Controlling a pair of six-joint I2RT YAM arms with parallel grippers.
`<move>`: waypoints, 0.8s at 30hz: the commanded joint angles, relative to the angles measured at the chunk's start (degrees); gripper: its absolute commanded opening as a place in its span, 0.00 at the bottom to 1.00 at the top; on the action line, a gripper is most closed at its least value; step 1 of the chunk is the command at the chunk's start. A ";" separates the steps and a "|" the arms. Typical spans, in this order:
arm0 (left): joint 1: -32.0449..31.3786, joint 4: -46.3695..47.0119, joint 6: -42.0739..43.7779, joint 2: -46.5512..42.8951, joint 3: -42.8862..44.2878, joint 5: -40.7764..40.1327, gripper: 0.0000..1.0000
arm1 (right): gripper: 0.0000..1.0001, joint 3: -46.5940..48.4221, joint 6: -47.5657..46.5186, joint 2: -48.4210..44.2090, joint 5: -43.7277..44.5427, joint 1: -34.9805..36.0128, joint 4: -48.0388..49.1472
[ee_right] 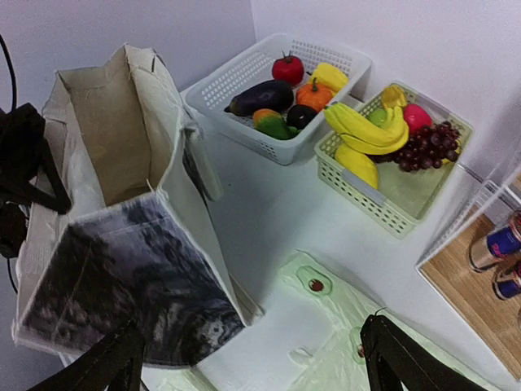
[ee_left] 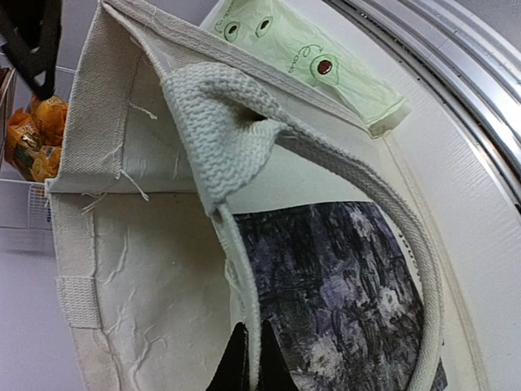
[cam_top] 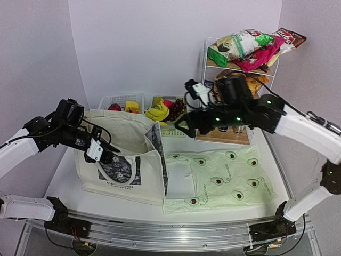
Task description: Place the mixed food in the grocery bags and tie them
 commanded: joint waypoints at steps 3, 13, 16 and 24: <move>-0.43 -11.04 -0.84 -1.99 2.96 2.96 0.04 | 0.92 22.92 5.74 17.22 5.87 7.32 -1.15; -0.41 -20.89 -7.76 -2.71 9.53 0.53 0.70 | 0.95 33.29 11.35 25.91 18.90 13.60 -10.89; -0.41 -22.67 -10.83 -2.86 11.50 -0.76 0.74 | 0.95 35.05 13.65 28.05 21.05 13.66 -14.99; -0.36 -20.62 -20.96 -1.02 18.10 -5.55 0.81 | 0.95 38.74 14.99 31.35 17.19 13.74 -21.60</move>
